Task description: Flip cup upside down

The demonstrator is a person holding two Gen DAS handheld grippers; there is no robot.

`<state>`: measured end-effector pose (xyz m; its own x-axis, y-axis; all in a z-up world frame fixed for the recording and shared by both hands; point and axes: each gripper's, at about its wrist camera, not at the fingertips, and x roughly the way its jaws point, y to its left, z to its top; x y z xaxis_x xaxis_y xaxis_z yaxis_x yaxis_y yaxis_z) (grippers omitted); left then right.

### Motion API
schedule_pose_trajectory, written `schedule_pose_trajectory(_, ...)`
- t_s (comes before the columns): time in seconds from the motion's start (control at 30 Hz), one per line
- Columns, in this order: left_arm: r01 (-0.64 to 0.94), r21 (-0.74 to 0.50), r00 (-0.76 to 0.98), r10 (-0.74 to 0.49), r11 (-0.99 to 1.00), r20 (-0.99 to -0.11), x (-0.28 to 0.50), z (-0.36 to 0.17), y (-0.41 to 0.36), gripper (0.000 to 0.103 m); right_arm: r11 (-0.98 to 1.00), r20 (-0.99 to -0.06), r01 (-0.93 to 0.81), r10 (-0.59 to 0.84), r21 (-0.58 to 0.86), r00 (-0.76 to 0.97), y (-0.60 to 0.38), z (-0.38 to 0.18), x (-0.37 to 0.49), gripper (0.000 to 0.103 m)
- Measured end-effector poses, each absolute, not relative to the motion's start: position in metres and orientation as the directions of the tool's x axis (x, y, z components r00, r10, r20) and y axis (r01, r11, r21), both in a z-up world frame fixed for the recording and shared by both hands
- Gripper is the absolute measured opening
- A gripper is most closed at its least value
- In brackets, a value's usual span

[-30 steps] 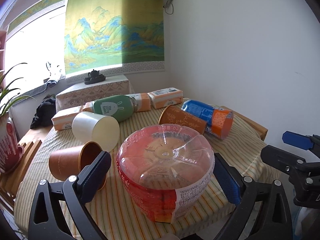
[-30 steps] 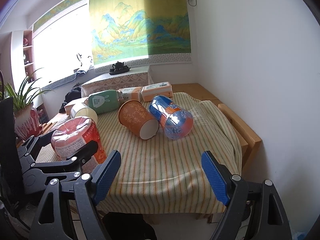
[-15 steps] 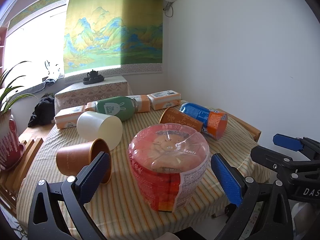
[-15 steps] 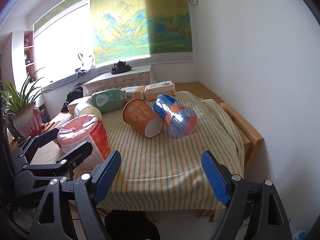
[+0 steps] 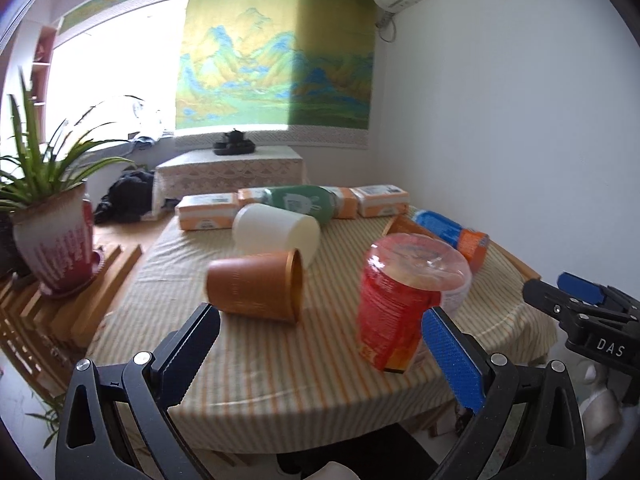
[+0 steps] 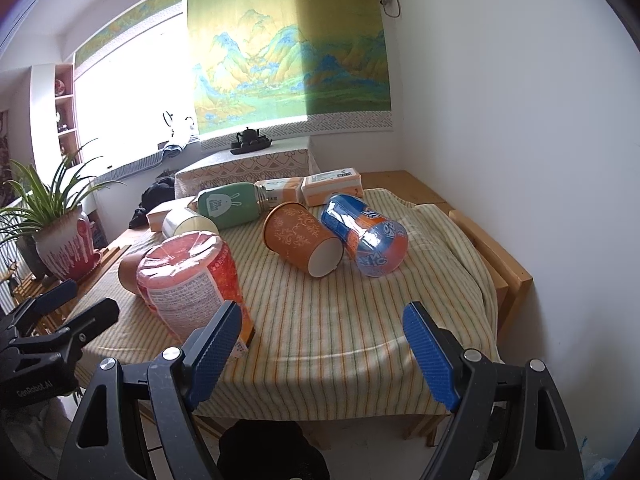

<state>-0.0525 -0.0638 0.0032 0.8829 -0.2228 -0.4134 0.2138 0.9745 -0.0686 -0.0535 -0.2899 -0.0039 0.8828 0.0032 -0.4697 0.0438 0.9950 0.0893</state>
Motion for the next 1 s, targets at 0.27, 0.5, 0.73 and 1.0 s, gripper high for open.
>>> schedule_pose_trajectory(0.27,0.065,-0.101,0.945,-0.093,0.993,-0.314,-0.073,0.022,-0.033,0.102,0.994,-0.397,0.06,-0.019,0.092,0.918,-0.281,0.004,-0.068,0.079)
schedule_pose_trajectory(0.5,0.024,-0.068,0.96,-0.042,0.997,-0.275,-0.08,0.029,-0.027,0.102,0.993,-0.352,0.092,-0.061,0.073,0.934,-0.271,0.009,-0.069,0.08)
schedule_pose_trajectory(0.73,0.025,-0.05,0.96,-0.038,0.998,-0.278,-0.079,0.027,-0.031,0.102,0.994,-0.305,0.105,-0.087,0.042,0.948,-0.258,0.015,-0.068,0.08)
schedule_pose_trajectory(1.0,0.032,-0.051,0.955,-0.046,0.998,-0.294,-0.075,0.024,-0.034,0.102,0.993,-0.281,0.11,-0.096,0.035,0.955,-0.256,0.018,-0.068,0.081)
